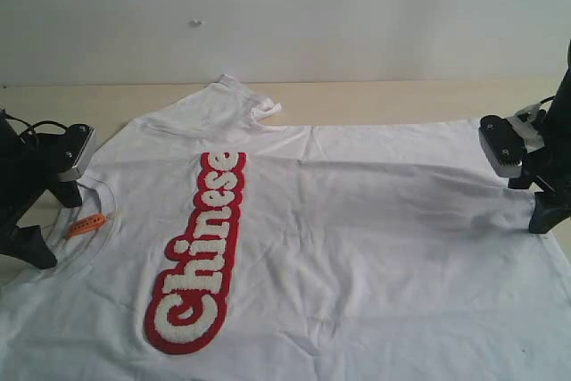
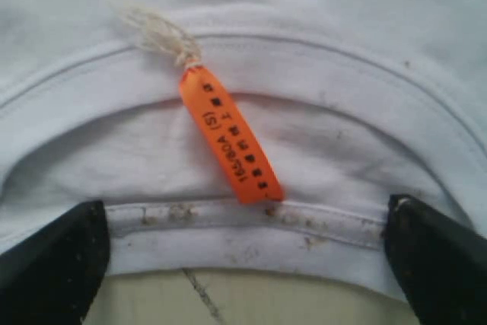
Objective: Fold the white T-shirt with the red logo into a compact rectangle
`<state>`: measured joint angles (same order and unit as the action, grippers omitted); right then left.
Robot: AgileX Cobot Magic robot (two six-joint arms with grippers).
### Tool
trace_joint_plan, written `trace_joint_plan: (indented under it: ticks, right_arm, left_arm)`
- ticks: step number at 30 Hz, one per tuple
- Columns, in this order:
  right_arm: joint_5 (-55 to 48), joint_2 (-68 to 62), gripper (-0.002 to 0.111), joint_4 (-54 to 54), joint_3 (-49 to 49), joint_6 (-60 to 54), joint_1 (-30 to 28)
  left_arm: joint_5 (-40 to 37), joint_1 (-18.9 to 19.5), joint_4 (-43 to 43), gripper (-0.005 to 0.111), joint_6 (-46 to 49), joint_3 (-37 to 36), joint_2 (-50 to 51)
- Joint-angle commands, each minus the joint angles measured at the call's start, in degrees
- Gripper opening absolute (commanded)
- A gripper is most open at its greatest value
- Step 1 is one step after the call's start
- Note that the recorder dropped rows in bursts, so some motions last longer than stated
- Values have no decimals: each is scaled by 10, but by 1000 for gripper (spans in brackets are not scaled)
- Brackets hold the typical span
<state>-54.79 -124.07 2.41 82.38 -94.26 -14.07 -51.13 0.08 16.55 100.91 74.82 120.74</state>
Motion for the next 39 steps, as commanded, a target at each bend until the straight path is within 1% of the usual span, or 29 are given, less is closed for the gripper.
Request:
trace_joint_plan:
  ticks: [1,23,28,35,39]
  right_arm:
    - [-3,-2,67,2,-3,0,0]
    - [-1,-2,67,5,-3,-3,0]
    - [-3,-2,67,37,-3,1,0]
    - [1,-6,67,37,-3,1,0]
    - [7,-7,67,37,-3,24,0]
  left_arm:
    - [5,0,2,94,0,-8,11]
    - [5,0,9,94,0,-8,11]
    - [5,0,9,94,0,-8,11]
    - [5,0,9,94,0,-8,11]
    - [5,0,9,94,0,-8,11]
